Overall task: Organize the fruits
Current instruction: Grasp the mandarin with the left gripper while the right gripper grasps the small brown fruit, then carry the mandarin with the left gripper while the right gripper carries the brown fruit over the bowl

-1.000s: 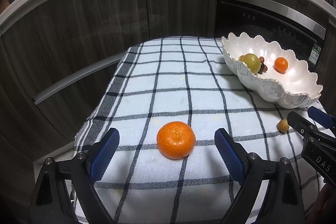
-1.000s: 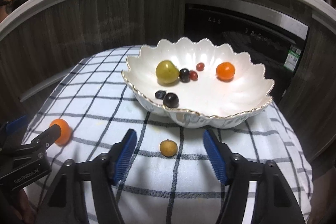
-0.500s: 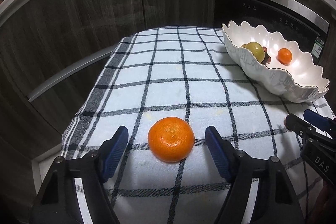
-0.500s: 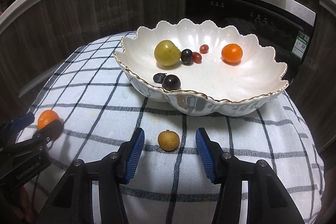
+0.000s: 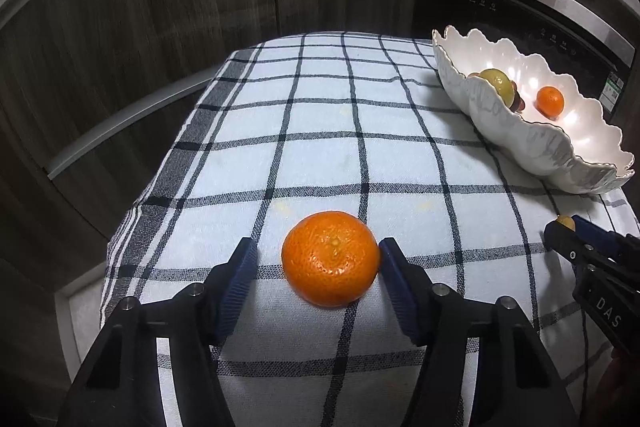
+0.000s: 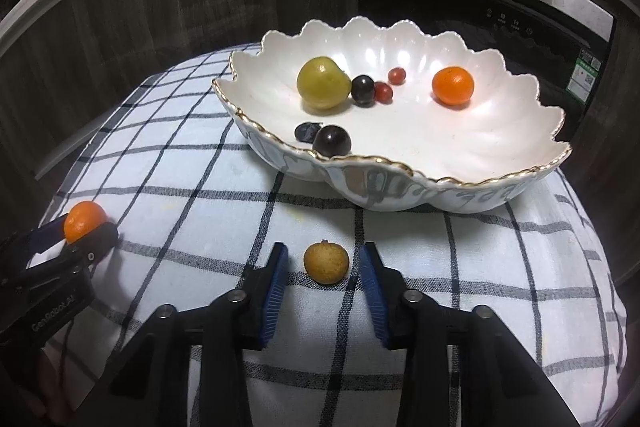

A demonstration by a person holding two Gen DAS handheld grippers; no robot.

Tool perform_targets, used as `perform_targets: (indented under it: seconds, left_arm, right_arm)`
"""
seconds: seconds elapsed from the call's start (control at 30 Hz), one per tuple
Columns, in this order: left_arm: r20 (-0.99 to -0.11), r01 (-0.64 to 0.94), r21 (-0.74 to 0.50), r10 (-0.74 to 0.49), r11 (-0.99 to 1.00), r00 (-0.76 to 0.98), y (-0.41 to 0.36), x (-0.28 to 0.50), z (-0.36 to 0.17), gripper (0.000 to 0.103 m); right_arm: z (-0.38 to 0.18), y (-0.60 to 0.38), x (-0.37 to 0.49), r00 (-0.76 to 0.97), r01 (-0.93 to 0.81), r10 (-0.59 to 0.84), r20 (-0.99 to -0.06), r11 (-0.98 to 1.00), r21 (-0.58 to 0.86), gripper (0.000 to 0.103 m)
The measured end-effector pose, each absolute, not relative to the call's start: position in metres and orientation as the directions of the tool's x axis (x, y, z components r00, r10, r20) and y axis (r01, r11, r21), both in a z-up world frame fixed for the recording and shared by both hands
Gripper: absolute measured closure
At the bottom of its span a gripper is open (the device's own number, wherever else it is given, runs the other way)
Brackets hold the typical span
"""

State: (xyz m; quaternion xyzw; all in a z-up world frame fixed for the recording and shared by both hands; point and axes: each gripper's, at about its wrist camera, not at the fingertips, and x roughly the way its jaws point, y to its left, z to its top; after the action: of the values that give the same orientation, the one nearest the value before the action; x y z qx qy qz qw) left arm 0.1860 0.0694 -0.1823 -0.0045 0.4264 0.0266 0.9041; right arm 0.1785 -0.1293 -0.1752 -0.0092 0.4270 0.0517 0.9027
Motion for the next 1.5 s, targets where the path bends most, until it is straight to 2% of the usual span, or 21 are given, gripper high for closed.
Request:
perform_targets:
  seconds: [0.23,0.6,1.5]
  left_arm:
    - [-0.777,-0.029,0.001,0.019,1.0,0.63,0.067,0.187,-0.184,0.058]
    - [-0.77,-0.025,-0.004,0.013,1.0,0.638,0.066,0.18,-0.179,0.06]
    - [-0.702,0.019,0.014,-0.003,1.0,0.712,0.035,0.153,-0.124,0.06]
  right_arm:
    - [-0.177,-0.128,0.179,0.618,-0.109,0.087,-0.781,0.994,0.025,0.078]
    - [-0.17,-0.128,0.176,0.628,-0.122,0.102,-0.771,0.992,0.032,0.078]
    - [-0.108,-0.146,0.151,0.736,-0.116,0.145,-0.661,0.989,0.087,0.078]
